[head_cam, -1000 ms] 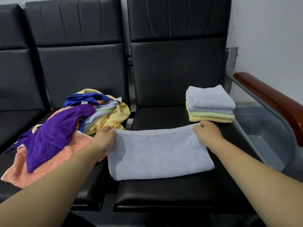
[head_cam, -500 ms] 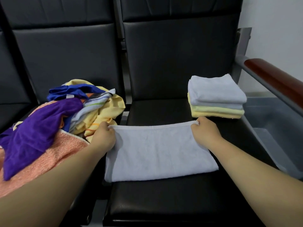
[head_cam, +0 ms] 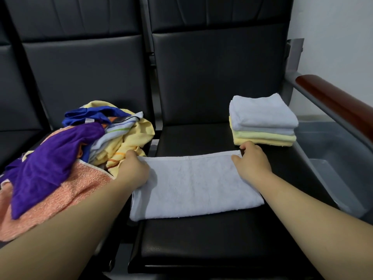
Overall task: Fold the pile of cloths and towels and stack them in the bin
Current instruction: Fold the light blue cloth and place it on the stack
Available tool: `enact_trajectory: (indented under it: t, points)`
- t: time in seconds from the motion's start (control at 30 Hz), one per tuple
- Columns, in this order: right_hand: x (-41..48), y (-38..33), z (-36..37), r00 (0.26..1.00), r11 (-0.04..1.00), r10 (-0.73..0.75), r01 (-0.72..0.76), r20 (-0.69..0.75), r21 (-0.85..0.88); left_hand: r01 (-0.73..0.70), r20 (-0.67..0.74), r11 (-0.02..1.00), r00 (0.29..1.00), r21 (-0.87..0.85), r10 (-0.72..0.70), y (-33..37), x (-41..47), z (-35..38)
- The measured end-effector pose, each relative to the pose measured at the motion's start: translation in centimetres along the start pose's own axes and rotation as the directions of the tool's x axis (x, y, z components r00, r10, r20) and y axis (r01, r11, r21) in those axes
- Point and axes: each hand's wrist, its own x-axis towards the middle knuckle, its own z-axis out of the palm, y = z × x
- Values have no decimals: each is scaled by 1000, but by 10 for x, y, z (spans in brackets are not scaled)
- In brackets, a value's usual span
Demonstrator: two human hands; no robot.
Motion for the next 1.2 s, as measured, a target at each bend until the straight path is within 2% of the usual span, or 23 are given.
enact_trajectory:
  t: [0.13,0.23,0.3,0.4,0.5,0.57,0.7,0.87,1.0,1.1,1.2]
  points:
    - [-14,-1,-3,988,982,-152,154,21,-106,-90,-8,990,996,111,92,14,-20,-5]
    - [-25,-13,-4,946,943,-289,308,148,-125,-161,-9,956,986,244,168,28,-34,-5]
    - [-32,-19,-4,893,900,-352,405,280,-162,-186,67,941,982,281,174,39,-43,1]
    - [-36,-20,-2,852,847,-334,459,404,-267,-161,241,926,967,340,80,54,-54,23]
    - [-35,-15,-6,878,838,-286,424,384,-344,-128,306,904,952,407,-3,60,-61,46]
    - [-35,-12,-11,893,838,-247,392,377,-379,-153,313,886,950,438,10,62,-62,54]
    - [-36,-6,-21,913,834,-164,330,373,-442,-323,365,820,919,473,151,71,-48,67]
    - [-39,0,-31,918,820,-49,262,393,-509,-560,487,695,807,452,334,106,-21,85]
    - [-40,5,-35,918,851,-25,228,396,-473,-623,532,651,760,434,373,129,-10,98]
    - [-37,12,-39,933,896,-15,172,359,-409,-618,493,676,768,401,409,130,-17,94]
    - [-34,22,-44,974,928,-3,87,226,-363,-625,373,695,777,356,508,123,-46,79]
